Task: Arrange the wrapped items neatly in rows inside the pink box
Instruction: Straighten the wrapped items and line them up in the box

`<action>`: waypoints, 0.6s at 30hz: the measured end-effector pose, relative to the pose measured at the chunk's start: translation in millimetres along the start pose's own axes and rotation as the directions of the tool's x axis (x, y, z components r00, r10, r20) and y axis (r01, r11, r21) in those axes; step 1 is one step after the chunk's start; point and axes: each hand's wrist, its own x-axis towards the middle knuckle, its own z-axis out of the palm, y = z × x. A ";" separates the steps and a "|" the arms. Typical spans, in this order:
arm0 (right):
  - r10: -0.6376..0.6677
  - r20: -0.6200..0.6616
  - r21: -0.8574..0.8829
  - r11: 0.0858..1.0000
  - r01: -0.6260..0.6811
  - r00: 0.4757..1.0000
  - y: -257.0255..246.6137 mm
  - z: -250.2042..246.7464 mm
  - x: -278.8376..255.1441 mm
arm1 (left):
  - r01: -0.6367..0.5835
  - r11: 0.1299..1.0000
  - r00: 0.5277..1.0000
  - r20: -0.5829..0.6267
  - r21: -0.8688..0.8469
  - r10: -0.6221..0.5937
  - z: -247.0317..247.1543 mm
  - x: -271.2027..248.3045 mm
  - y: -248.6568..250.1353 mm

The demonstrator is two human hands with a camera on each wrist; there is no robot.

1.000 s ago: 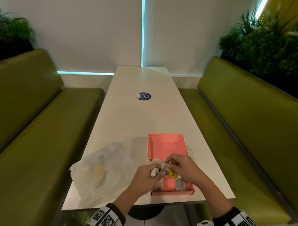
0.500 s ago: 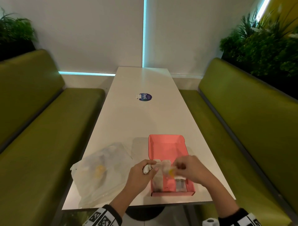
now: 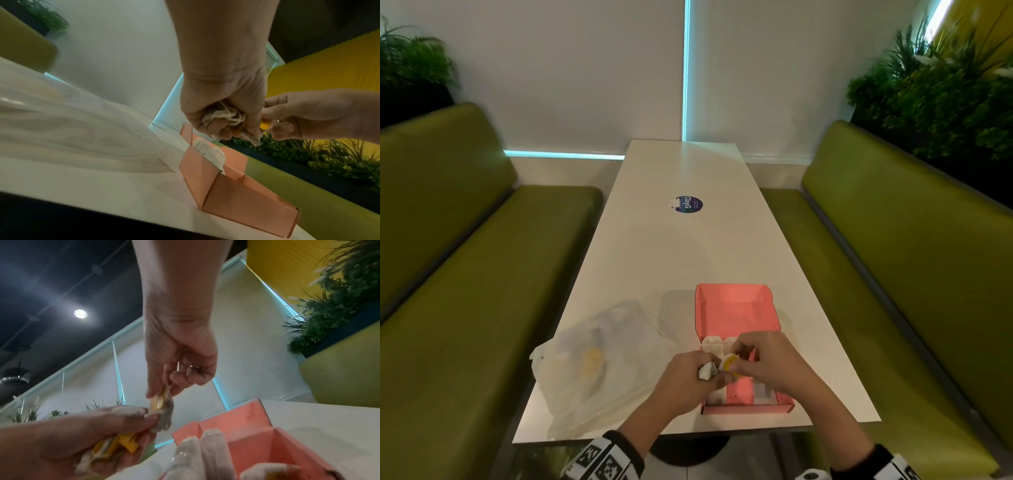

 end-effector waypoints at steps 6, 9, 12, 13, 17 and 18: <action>0.117 0.011 0.277 0.954 -0.115 0.993 16.9 20.0 -3.2 | 0.029 0.999 0.999 -0.022 -0.020 -0.030 1.5 -0.5 -2.7; 0.182 -0.011 0.300 0.939 -0.170 0.983 28.3 31.7 -4.9 | 0.107 0.980 0.994 -0.028 0.167 -0.104 0.0 -0.9 -3.0; 0.125 -0.051 0.059 0.991 -0.122 0.991 42.9 48.3 -5.2 | 0.131 0.926 0.987 0.043 0.353 -0.156 -1.9 0.0 5.4; 0.103 -0.057 0.013 0.995 -0.102 0.993 45.5 53.7 -5.7 | 0.123 0.905 0.981 0.085 0.407 -0.172 -1.5 0.5 8.5; 0.105 -0.099 -0.004 0.994 -0.106 0.990 50.7 66.0 -8.7 | 0.086 0.824 0.961 0.173 0.560 -0.218 0.7 6.0 16.2; 0.103 -0.113 0.012 0.995 -0.102 0.988 52.4 66.9 -8.8 | 0.078 0.812 0.961 0.174 0.579 -0.216 1.4 7.2 17.0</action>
